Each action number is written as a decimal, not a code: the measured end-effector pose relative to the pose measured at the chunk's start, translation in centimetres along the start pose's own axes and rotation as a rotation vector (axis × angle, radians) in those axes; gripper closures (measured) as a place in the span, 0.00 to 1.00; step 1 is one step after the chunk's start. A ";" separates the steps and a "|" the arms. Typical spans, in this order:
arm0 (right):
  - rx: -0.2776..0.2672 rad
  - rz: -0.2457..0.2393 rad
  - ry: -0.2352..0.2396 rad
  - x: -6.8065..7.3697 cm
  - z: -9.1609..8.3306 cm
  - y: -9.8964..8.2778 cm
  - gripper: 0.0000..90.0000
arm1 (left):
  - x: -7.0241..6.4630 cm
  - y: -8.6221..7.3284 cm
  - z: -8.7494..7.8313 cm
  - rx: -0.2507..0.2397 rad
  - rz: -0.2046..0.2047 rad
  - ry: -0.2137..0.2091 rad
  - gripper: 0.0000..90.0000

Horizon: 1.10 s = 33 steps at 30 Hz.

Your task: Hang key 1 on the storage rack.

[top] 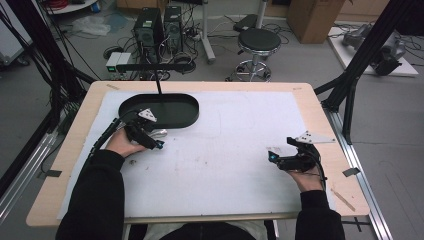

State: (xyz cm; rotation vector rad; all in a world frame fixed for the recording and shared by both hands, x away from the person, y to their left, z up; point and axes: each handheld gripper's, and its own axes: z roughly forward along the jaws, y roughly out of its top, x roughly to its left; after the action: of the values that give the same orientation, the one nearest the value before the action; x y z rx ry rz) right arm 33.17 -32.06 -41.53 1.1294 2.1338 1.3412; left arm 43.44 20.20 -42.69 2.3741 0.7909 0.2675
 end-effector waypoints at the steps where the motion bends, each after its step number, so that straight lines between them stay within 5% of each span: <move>1: -0.001 -0.002 0.001 0.0 0.0 0.0 0.01 | 0.1 -0.1 0.1 0.013 -0.002 -0.006 0.22; 5: -0.004 0.007 0.002 -0.1 -0.1 0.0 0.01 | 0.3 -0.4 0.6 0.049 0.010 -0.007 0.22; 10: -0.002 0.007 0.003 -0.1 -0.1 0.0 0.01 | 0.3 -0.3 0.6 0.035 -0.003 -0.007 0.25; 21: -0.001 0.008 0.004 -0.1 -0.1 0.0 0.01 | 1.2 -0.5 0.1 0.015 -0.018 0.009 0.45; 29: -0.002 0.010 0.000 -0.2 -0.1 -0.1 0.01 | 1.3 -0.6 -0.1 -0.001 0.001 0.025 0.83; 33: 0.000 0.006 -0.001 -0.2 0.0 -0.1 0.01 | 1.4 -0.5 -0.2 0.006 -0.003 0.025 0.84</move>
State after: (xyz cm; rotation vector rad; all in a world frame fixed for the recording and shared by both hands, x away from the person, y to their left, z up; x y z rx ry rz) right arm 33.23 -32.24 -41.58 1.1375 2.1312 1.3431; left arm 44.22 21.41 -42.88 2.3794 0.8081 0.2943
